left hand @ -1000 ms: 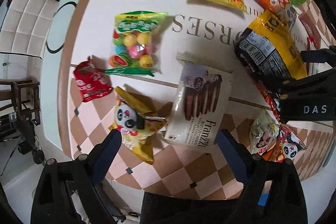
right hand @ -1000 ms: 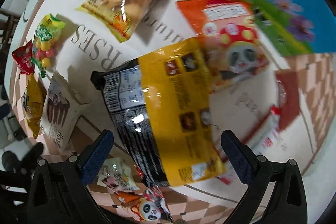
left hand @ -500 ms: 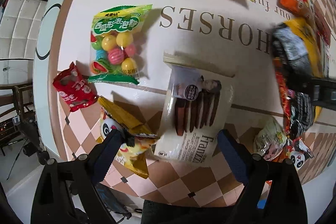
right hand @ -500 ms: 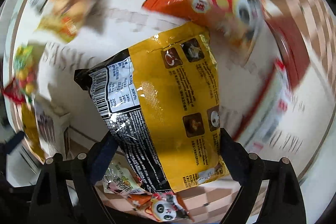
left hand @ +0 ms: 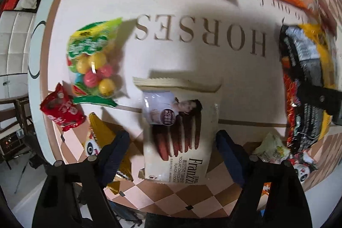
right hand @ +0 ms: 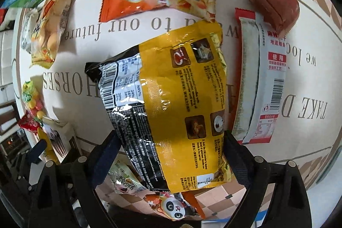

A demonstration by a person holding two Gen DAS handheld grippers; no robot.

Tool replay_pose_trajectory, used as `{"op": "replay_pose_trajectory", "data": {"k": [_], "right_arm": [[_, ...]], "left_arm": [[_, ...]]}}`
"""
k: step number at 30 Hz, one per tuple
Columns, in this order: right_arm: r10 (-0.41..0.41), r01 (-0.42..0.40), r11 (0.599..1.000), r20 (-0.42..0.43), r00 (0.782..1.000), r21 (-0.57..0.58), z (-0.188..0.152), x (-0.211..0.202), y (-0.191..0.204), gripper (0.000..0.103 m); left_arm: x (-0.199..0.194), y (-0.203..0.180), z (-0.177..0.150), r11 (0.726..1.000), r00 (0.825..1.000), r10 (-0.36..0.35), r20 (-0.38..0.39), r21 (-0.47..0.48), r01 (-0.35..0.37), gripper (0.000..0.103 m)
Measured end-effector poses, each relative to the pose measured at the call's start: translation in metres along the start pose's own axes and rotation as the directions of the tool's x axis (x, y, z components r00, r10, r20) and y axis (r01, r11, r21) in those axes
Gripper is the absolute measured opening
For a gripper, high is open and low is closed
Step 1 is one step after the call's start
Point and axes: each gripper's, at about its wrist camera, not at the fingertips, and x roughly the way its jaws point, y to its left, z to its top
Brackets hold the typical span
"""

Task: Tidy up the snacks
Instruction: 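Grasp the white Franzzi biscuit pack with left gripper while right grasps yellow-black noodle bag, then carry both packs into the cardboard box and open both grippers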

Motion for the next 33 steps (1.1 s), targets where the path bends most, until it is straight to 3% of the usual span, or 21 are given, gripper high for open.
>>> {"op": "replay_pose_trajectory", "data": {"k": [1, 5, 12, 14, 19, 26, 33], "right_arm": [[-0.004, 0.004, 1.000, 0.002, 1.000, -0.003, -0.001, 0.002, 0.002, 0.095], [-0.009, 0.009, 1.000, -0.005, 1.000, -0.003, -0.002, 0.010, 0.013, 0.095], [-0.028, 0.027, 1.000, -0.008, 1.000, -0.015, -0.006, 0.018, 0.004, 0.095], [-0.045, 0.045, 0.999, -0.005, 0.999, -0.027, -0.007, 0.007, 0.007, 0.095], [-0.055, 0.058, 0.997, 0.063, 0.996, -0.043, -0.019, 0.006, 0.014, 0.090], [0.036, -0.031, 0.998, 0.102, 0.994, -0.049, -0.043, -0.016, 0.017, 0.089], [0.171, -0.166, 0.985, 0.224, 0.960, -0.042, -0.062, -0.096, 0.022, 0.089]], "left_arm": [[0.004, 0.000, -0.001, 1.000, 1.000, 0.004, -0.010, 0.005, -0.004, 0.069], [0.009, 0.004, -0.004, 1.000, 0.999, -0.015, -0.031, -0.009, 0.015, 0.058], [0.010, 0.019, -0.026, 1.000, 0.999, 0.009, -0.036, -0.013, -0.009, 0.056], [0.005, 0.004, -0.001, 0.999, 0.999, 0.019, -0.035, -0.026, -0.020, 0.056], [-0.009, 0.005, -0.005, 0.998, 1.000, 0.027, -0.006, -0.053, -0.027, 0.055], [-0.076, 0.020, -0.005, 0.997, 0.994, -0.022, 0.106, -0.076, 0.030, 0.055], [-0.178, 0.028, 0.023, 0.991, 0.957, -0.111, 0.266, -0.036, 0.125, 0.055]]}}
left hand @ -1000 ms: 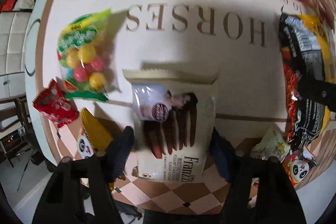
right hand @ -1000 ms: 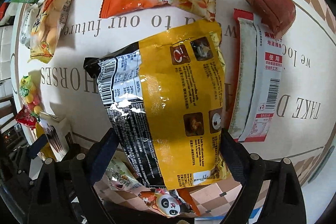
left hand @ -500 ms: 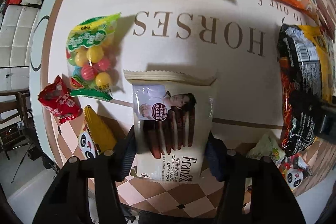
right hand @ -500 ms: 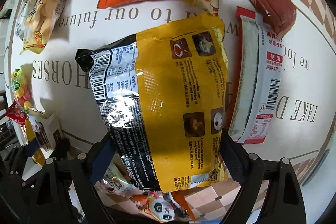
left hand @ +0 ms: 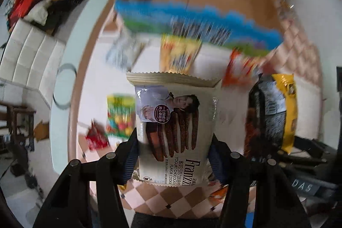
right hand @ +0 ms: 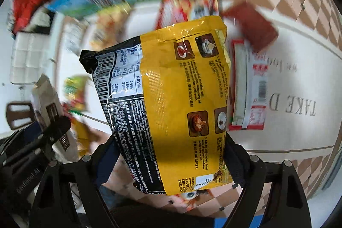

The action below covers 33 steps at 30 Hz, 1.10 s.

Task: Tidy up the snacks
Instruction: 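Carry both packs into the cardboard box and open both grippers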

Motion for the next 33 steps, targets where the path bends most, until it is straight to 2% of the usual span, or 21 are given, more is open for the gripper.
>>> {"op": "replay_pose_trajectory", "data": {"k": [2, 6, 11, 14, 18, 22, 25, 33], "right_arm": [[0.032, -0.032, 0.999, 0.045, 0.999, 0.015, 0.005, -0.026, 0.006, 0.089], [0.071, -0.076, 0.996, 0.121, 0.990, 0.039, 0.036, -0.073, 0.018, 0.089], [0.016, -0.032, 0.996, 0.195, 0.981, 0.080, 0.094, -0.107, 0.032, 0.089], [-0.010, -0.016, 0.993, 0.212, 0.977, 0.121, 0.140, -0.113, 0.039, 0.089], [-0.041, 0.009, 0.989, 0.212, 0.976, 0.151, 0.202, -0.103, 0.049, 0.089], [-0.051, 0.018, 0.981, 0.171, 0.984, 0.192, 0.259, -0.071, 0.049, 0.089], [-0.065, 0.034, 0.975, 0.133, 0.989, 0.217, 0.287, -0.041, 0.043, 0.089], [-0.097, 0.074, 0.967, 0.082, 0.992, 0.243, 0.342, 0.021, 0.025, 0.089]], "left_arm": [[-0.020, -0.005, 0.021, 0.999, 0.999, -0.025, 0.038, 0.032, 0.024, 0.055], [-0.044, -0.010, 0.076, 0.993, 0.994, -0.081, 0.079, 0.093, 0.073, 0.055], [-0.047, -0.016, 0.162, 0.986, 0.990, -0.108, 0.095, 0.136, 0.095, 0.056], [-0.030, -0.006, 0.212, 0.982, 0.988, -0.138, 0.062, 0.139, 0.129, 0.056], [0.004, 0.002, 0.262, 0.978, 0.988, -0.155, 0.007, 0.142, 0.153, 0.056], [0.042, 0.004, 0.299, 0.973, 0.980, -0.186, -0.064, 0.125, 0.193, 0.056], [0.077, 0.001, 0.325, 0.971, 0.971, -0.200, -0.129, 0.104, 0.214, 0.056], [0.134, -0.007, 0.351, 0.967, 0.949, -0.211, -0.233, 0.093, 0.238, 0.056]]}}
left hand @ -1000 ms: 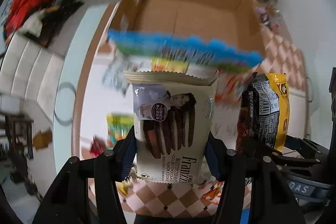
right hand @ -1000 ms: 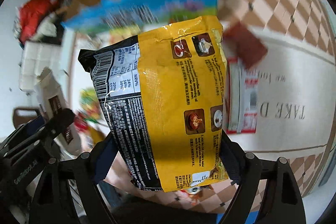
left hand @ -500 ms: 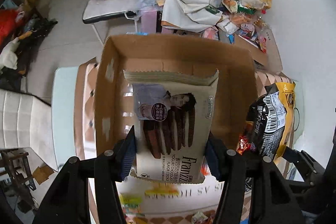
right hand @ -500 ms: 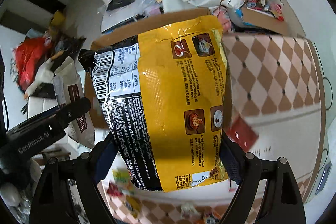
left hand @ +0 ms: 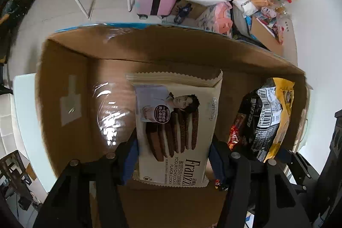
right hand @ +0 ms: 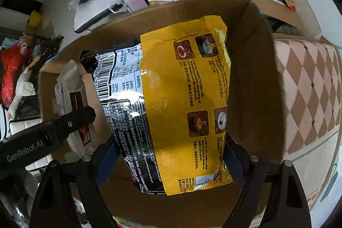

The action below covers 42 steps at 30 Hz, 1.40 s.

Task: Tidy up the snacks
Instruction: 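Carry both packs into the cardboard box and open both grippers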

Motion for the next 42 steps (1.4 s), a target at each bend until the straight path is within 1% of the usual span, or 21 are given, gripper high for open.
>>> {"op": "replay_pose_trajectory", "data": {"k": [3, 8, 10, 11, 13, 15, 17, 23, 25, 27, 28, 29, 31, 34, 36, 37, 38, 39, 42], "right_arm": [[-0.020, 0.020, 1.000, -0.013, 1.000, 0.001, 0.012, 0.016, 0.002, 0.089], [-0.038, 0.038, 0.999, -0.043, 0.998, -0.011, 0.024, 0.038, 0.005, 0.089], [-0.039, 0.037, 0.999, -0.065, 0.997, -0.020, 0.026, 0.047, 0.007, 0.090], [-0.039, 0.037, 0.999, -0.079, 0.996, -0.018, 0.028, 0.052, 0.007, 0.090], [-0.051, 0.047, 0.998, -0.108, 0.993, -0.031, 0.031, 0.063, 0.010, 0.090], [-0.081, 0.076, 0.995, -0.097, 0.992, -0.059, 0.032, 0.067, 0.013, 0.094], [-0.091, 0.085, 0.994, -0.081, 0.993, -0.073, 0.033, 0.065, 0.015, 0.096], [-0.109, 0.102, 0.990, -0.057, 0.992, -0.101, 0.032, 0.054, 0.025, 0.098], [-0.109, 0.103, 0.989, -0.050, 0.993, -0.101, 0.025, 0.049, 0.028, 0.098], [-0.118, 0.114, 0.988, -0.031, 0.993, -0.108, 0.018, 0.043, 0.027, 0.099], [-0.119, 0.116, 0.987, -0.024, 0.993, -0.112, 0.006, 0.036, 0.026, 0.099], [-0.125, 0.122, 0.985, -0.013, 0.992, -0.119, -0.003, 0.029, 0.020, 0.099], [-0.141, 0.142, 0.981, 0.017, 0.990, -0.134, -0.014, 0.022, 0.023, 0.099], [-0.131, 0.139, 0.982, 0.069, 0.989, -0.131, -0.034, 0.005, 0.023, 0.099], [-0.136, 0.152, 0.979, 0.122, 0.983, -0.135, -0.052, -0.006, 0.023, 0.099], [-0.137, 0.155, 0.978, 0.136, 0.981, -0.137, -0.055, -0.018, 0.024, 0.099], [-0.139, 0.161, 0.977, 0.155, 0.978, -0.139, -0.062, -0.025, 0.022, 0.099], [-0.138, 0.164, 0.976, 0.177, 0.975, -0.141, -0.073, -0.032, 0.022, 0.099], [-0.137, 0.170, 0.975, 0.215, 0.967, -0.146, -0.092, -0.053, 0.021, 0.099]], "left_arm": [[0.014, 0.000, 0.009, 1.000, 1.000, 0.000, -0.022, 0.005, 0.000, 0.056], [0.027, 0.002, 0.013, 1.000, 0.999, 0.004, -0.043, 0.007, -0.004, 0.058], [0.032, 0.002, 0.014, 1.000, 0.998, 0.017, -0.059, 0.001, -0.017, 0.058], [0.034, 0.003, 0.014, 1.000, 0.997, 0.030, -0.067, -0.003, -0.030, 0.061], [0.036, 0.001, 0.013, 0.999, 0.997, 0.036, -0.064, 0.001, -0.036, 0.077], [0.035, 0.000, 0.012, 0.999, 0.997, 0.044, -0.058, 0.005, -0.043, 0.085], [0.033, -0.001, 0.011, 0.999, 0.998, 0.040, -0.050, 0.000, -0.040, 0.085], [0.020, -0.004, 0.003, 0.999, 0.999, 0.032, -0.032, -0.005, -0.033, 0.085], [0.014, -0.006, -0.003, 0.999, 0.999, 0.038, -0.019, 0.005, -0.038, 0.085], [0.005, -0.009, -0.009, 0.999, 0.999, 0.038, -0.001, 0.014, -0.038, 0.085], [0.000, -0.009, -0.013, 0.999, 0.999, 0.036, 0.008, 0.015, -0.036, 0.085], [-0.008, -0.009, -0.020, 0.999, 0.999, 0.034, 0.028, 0.016, -0.035, 0.085], [-0.023, -0.010, -0.034, 0.999, 0.996, 0.047, 0.080, 0.023, -0.049, 0.085], [-0.041, -0.011, -0.054, 0.997, 0.986, 0.062, 0.155, 0.032, -0.068, 0.085], [-0.052, -0.012, -0.071, 0.996, 0.977, 0.070, 0.200, 0.041, -0.080, 0.085], [-0.059, -0.013, -0.082, 0.995, 0.970, 0.079, 0.230, 0.043, -0.091, 0.085], [-0.063, -0.013, -0.086, 0.994, 0.965, 0.084, 0.250, 0.046, -0.098, 0.085], [-0.069, -0.015, -0.095, 0.993, 0.957, 0.089, 0.277, 0.052, -0.107, 0.085], [-0.084, -0.016, -0.119, 0.989, 0.932, 0.107, 0.346, 0.059, -0.136, 0.085]]}}
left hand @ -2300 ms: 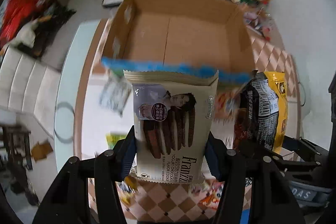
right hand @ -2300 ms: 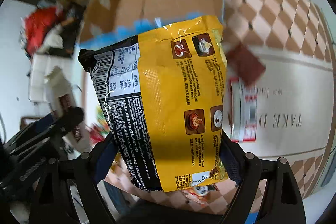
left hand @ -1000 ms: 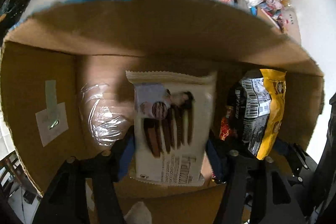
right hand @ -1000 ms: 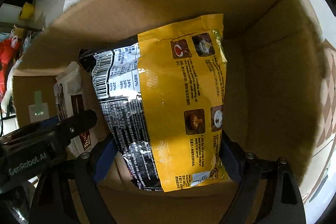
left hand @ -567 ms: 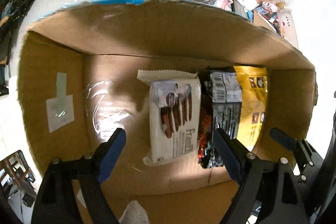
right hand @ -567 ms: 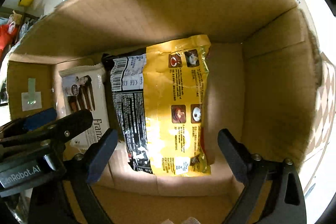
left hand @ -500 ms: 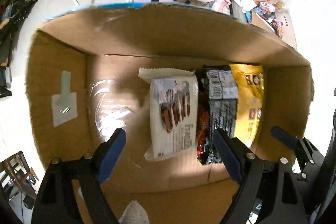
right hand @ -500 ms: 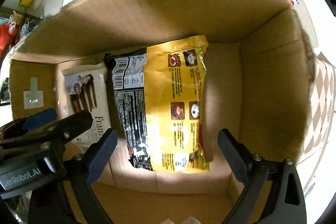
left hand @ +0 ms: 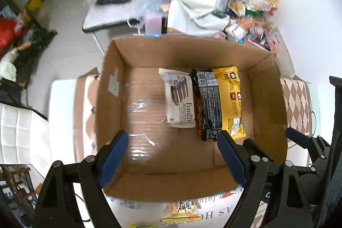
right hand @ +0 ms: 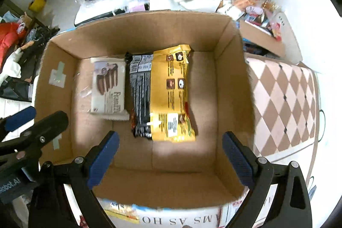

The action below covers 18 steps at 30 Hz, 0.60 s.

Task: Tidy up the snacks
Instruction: 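Carry both packs into the cardboard box and open both grippers, then grasp the yellow panda chip bag with left gripper while right grasps red panda bag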

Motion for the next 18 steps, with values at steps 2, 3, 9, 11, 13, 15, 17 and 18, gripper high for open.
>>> {"op": "replay_pose_trajectory", "data": {"k": [2, 3, 9, 11, 13, 15, 17, 18], "right_arm": [[-0.002, 0.002, 1.000, 0.030, 1.000, -0.009, -0.012, -0.012, 0.001, 0.099], [-0.001, 0.001, 1.000, 0.043, 0.999, -0.010, -0.017, -0.018, 0.000, 0.099], [0.008, -0.006, 1.000, 0.123, 0.992, -0.018, -0.052, -0.064, 0.001, 0.099], [0.008, -0.005, 1.000, 0.142, 0.990, -0.020, -0.060, -0.077, 0.002, 0.099], [0.016, -0.012, 1.000, 0.157, 0.988, -0.024, -0.071, -0.090, 0.003, 0.099], [0.028, -0.024, 0.999, 0.169, 0.985, -0.024, -0.082, -0.103, 0.004, 0.099], [0.038, -0.035, 0.999, 0.176, 0.984, -0.023, -0.090, -0.113, 0.005, 0.099], [0.047, -0.043, 0.999, 0.181, 0.982, -0.022, -0.096, -0.119, 0.005, 0.099]], "left_arm": [[-0.008, -0.006, -0.008, 1.000, 1.000, 0.008, 0.029, 0.000, -0.008, 0.085], [-0.014, -0.007, -0.013, 1.000, 0.999, 0.006, 0.044, -0.001, -0.006, 0.085], [-0.050, -0.009, -0.046, 1.000, 0.993, 0.008, 0.114, 0.000, -0.007, 0.085], [-0.061, -0.010, -0.056, 1.000, 0.991, 0.006, 0.133, -0.007, -0.005, 0.085], [-0.073, -0.011, -0.064, 1.000, 0.989, 0.005, 0.150, -0.010, -0.003, 0.085], [-0.085, -0.011, -0.074, 1.000, 0.985, 0.011, 0.170, -0.013, -0.009, 0.085], [-0.095, -0.012, -0.082, 1.000, 0.983, 0.011, 0.185, -0.018, -0.007, 0.085], [-0.100, -0.013, -0.085, 1.000, 0.982, 0.011, 0.189, -0.019, -0.007, 0.085]]}}
